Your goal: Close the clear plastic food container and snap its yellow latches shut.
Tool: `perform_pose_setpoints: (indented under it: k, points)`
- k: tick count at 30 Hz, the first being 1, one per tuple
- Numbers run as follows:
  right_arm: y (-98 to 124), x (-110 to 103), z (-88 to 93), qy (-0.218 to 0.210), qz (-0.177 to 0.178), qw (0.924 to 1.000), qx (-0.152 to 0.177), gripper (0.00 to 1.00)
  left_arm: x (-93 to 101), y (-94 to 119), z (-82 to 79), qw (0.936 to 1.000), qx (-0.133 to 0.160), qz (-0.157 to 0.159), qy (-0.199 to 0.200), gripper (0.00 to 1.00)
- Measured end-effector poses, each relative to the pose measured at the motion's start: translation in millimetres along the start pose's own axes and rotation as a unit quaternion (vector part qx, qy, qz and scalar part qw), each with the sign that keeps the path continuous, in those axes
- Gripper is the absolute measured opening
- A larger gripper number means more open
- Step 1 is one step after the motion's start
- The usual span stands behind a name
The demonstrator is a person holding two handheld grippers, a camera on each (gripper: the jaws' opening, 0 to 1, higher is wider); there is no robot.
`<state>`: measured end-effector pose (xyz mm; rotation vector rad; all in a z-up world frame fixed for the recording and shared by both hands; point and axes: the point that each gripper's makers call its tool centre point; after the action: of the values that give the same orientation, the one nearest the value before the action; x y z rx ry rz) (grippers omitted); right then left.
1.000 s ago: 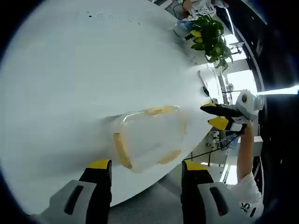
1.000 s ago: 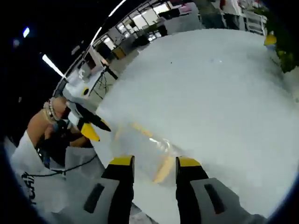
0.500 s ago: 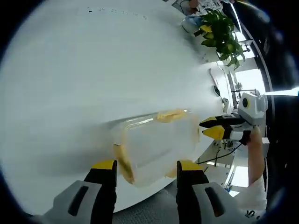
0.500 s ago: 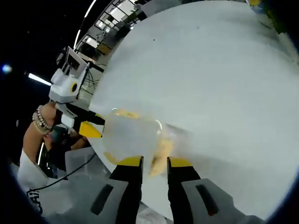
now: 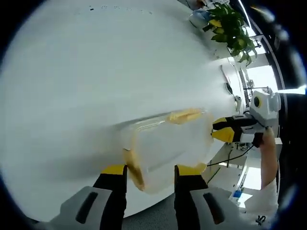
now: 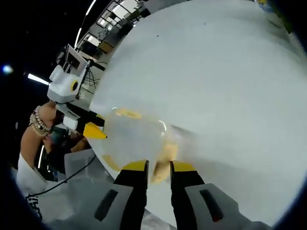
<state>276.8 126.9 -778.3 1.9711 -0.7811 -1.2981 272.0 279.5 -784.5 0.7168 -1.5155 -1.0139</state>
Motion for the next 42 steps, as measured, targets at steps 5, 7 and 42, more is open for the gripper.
perform_pose_setpoints:
  k: [5,7,42]
  points:
    - [0.1,0.0,0.9,0.007,0.001,1.0,-0.003,0.14,-1.9,-0.1,0.1,0.9999,-0.009,-0.011,-0.005,0.29]
    - [0.0,-0.2,1.8,0.007,0.001,1.0,-0.003,0.14,-1.9,-0.5,0.0,0.9999,-0.009,-0.011,-0.006,0.29]
    - [-1.1,-2.4,4.8,-0.019,-0.029,0.9992,0.018,0.13,-9.1,0.8,-3.4,0.9976,-0.011,0.051,0.045,0.16]
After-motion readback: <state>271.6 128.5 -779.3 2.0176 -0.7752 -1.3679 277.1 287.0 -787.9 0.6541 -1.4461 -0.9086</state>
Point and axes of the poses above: the point that each gripper's makers call its tool centre point, and the gripper's own axes: y roughly backward along the fingers, x roughly to its right, z roughly out of its underside, and after that the axes turned 4 degrees about y, right-handed
